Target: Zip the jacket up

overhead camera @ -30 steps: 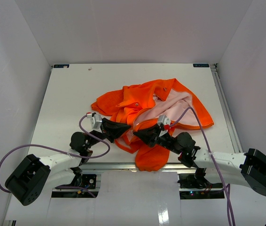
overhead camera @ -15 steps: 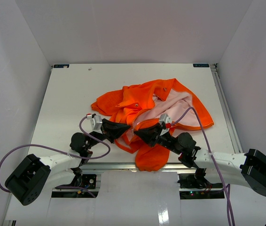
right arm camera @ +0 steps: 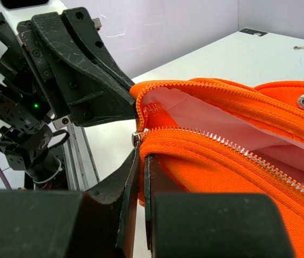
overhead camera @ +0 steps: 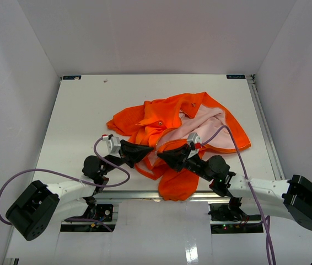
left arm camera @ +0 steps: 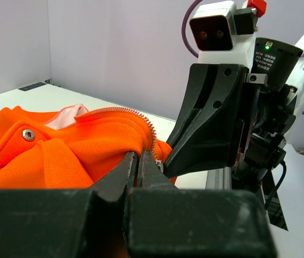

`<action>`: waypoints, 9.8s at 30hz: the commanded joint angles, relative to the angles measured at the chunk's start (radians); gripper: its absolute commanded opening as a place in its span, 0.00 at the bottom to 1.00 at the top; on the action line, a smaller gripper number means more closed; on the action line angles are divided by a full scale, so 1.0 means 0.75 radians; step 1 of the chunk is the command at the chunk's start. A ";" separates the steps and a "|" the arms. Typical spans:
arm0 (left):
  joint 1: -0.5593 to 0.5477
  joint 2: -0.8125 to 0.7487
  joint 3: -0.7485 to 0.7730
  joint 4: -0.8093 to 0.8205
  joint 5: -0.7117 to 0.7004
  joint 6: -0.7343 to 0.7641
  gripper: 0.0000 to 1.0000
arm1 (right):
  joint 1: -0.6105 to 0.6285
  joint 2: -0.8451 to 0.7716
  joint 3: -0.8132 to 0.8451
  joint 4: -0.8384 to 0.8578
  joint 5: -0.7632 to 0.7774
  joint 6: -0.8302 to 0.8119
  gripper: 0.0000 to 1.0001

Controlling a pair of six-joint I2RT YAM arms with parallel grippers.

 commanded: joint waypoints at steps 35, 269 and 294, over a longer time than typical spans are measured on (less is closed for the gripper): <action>-0.038 0.091 0.185 -0.376 0.352 0.140 0.00 | -0.222 -0.251 -0.038 -0.066 -0.105 -0.120 0.08; 0.044 0.095 0.384 -1.355 -0.005 -0.032 0.22 | 0.013 0.318 0.876 -1.315 0.610 -0.244 0.08; 0.044 0.113 0.396 -1.132 0.052 -0.270 0.46 | 0.128 0.239 0.618 -1.062 0.552 -0.005 0.08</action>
